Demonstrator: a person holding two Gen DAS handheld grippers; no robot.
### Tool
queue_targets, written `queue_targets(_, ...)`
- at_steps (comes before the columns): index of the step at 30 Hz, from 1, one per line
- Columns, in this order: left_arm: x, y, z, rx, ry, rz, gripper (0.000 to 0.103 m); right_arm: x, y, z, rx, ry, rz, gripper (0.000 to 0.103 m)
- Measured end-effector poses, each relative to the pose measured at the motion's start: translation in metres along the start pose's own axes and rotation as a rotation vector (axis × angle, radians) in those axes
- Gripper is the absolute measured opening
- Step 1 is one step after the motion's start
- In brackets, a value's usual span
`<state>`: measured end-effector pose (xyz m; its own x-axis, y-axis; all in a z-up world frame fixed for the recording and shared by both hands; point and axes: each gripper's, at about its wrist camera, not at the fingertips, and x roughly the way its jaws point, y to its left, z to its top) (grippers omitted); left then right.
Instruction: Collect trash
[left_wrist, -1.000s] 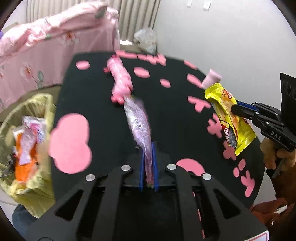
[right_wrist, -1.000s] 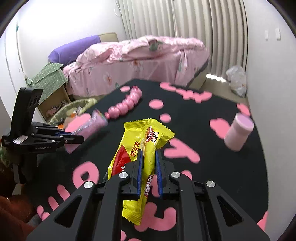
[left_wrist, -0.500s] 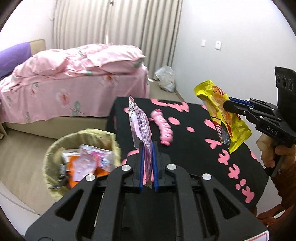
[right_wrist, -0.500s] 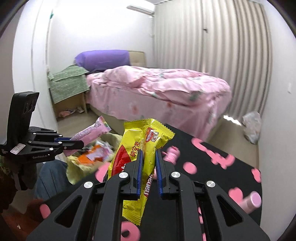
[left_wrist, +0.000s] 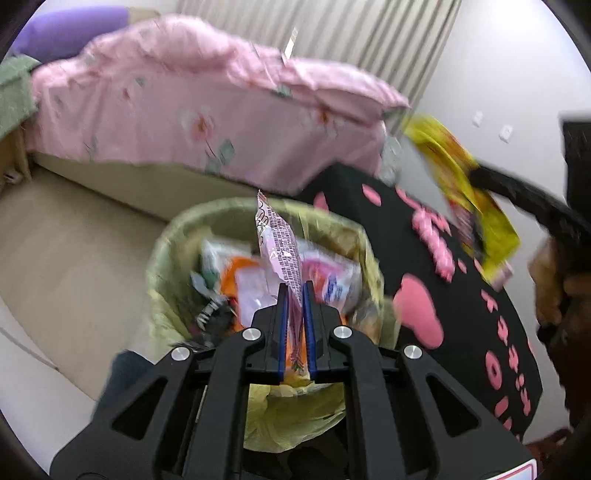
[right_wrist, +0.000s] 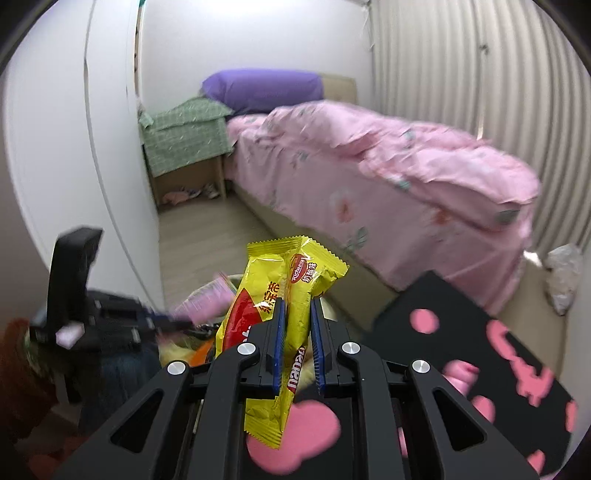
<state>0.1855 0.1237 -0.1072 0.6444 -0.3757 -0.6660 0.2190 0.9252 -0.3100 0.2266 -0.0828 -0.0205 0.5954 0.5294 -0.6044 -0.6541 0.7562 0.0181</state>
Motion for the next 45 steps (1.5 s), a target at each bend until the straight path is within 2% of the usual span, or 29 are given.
queue_targets(2,0.021,0.002,-0.006,0.025,0.058,0.033,0.008,0.043,0.004,0.002,-0.013,0.077,0.031,0.014)
queue_targets(4,0.040,0.006,-0.011,0.056,0.119,0.116,0.008,0.080,0.007,-0.003,-0.023,0.175,0.045,0.014)
queue_targets(7,0.047,0.017,-0.014,0.038,0.137,0.174,0.008,0.135,0.012,-0.016,-0.050,0.326,0.040,0.014)
queue_targets(10,0.042,0.024,-0.015,0.016,0.121,0.167,0.008,0.169,0.018,-0.023,-0.071,0.408,0.054,0.014)
queue_targets(12,0.040,0.025,-0.015,0.007,0.113,0.154,0.008,0.181,0.023,-0.026,-0.074,0.442,0.078,0.014)
queue_targets(14,0.039,0.028,-0.016,0.000,0.109,0.146,0.008,0.186,0.027,-0.025,-0.097,0.453,0.061,0.014)
queue_targets(17,0.038,0.034,-0.015,-0.023,0.103,0.123,0.008,0.185,0.021,-0.022,-0.064,0.443,0.052,0.014)
queue_targets(22,0.043,0.035,-0.012,-0.039,0.105,0.105,0.008,0.171,0.009,-0.027,-0.007,0.416,0.103,0.014)
queue_targets(28,0.039,0.040,-0.007,-0.096,0.084,0.061,0.009,0.162,0.011,-0.030,-0.002,0.386,0.099,0.015)
queue_targets(30,0.037,0.039,-0.004,-0.095,0.079,0.061,0.014,0.158,0.012,-0.029,0.004,0.374,0.099,0.017)
queue_targets(35,0.025,0.038,0.004,-0.114,0.059,0.060,0.029,0.149,0.009,-0.028,0.021,0.347,0.103,0.043)
queue_targets(37,0.015,0.039,0.008,-0.142,0.034,0.063,0.035,0.142,0.008,-0.026,0.037,0.330,0.113,0.049)
queue_targets(40,-0.003,0.037,0.014,-0.160,-0.003,0.096,0.045,0.120,0.008,-0.023,0.035,0.280,0.075,0.049)
queue_targets(41,-0.014,0.032,0.017,-0.166,-0.029,0.119,0.051,0.108,0.008,-0.022,0.029,0.251,0.058,0.049)
queue_targets(42,-0.021,0.028,0.018,-0.171,-0.047,0.129,0.060,0.091,0.009,-0.021,0.021,0.214,0.035,0.049)
queue_targets(45,-0.050,0.004,0.018,-0.180,-0.111,0.150,0.071,0.037,0.012,-0.024,0.025,0.127,-0.006,0.049)
